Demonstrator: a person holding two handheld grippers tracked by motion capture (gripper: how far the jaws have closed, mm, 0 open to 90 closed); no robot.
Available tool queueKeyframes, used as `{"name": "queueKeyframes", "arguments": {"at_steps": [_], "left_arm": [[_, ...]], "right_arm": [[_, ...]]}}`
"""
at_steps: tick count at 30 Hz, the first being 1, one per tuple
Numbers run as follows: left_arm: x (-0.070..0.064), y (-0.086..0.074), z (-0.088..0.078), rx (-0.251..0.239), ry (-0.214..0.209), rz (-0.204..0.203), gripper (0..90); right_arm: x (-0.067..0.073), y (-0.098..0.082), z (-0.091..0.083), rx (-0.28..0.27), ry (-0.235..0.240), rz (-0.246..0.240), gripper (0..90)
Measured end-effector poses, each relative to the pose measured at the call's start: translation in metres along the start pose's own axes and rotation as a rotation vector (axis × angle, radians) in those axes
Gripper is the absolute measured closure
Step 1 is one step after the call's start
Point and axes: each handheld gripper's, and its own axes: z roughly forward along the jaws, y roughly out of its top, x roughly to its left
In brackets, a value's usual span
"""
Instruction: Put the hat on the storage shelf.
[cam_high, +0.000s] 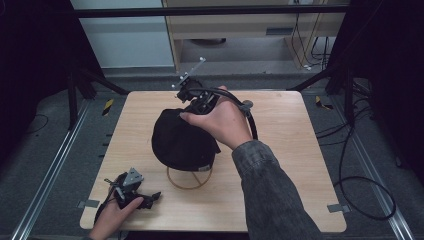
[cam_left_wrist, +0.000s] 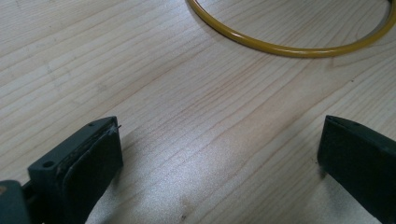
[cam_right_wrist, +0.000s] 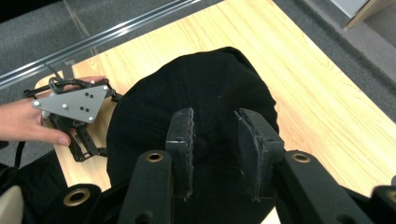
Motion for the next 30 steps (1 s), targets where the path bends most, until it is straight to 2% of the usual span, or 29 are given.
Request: {"name": "queueKeyframes", "arguments": {"at_steps": [13, 26, 30], "left_arm": [[0.0, -0.001, -0.001, 0.002, -0.007, 0.004, 0.0], [0.0, -0.001, -0.001, 0.002, -0.007, 0.004, 0.0], [0.0, -0.001, -0.001, 0.002, -0.007, 0.004, 0.0]], "right_arm": [[-0.01, -0.023, -0.014, -0.066, -0.042, 0.028, 67.0], [-0.032, -0.057, -0.029, -0.121, -0.098, 0.123, 65.5], [-0.038, -0.069, -0.032, -0.133, -0.119, 0.131, 65.0]]}}
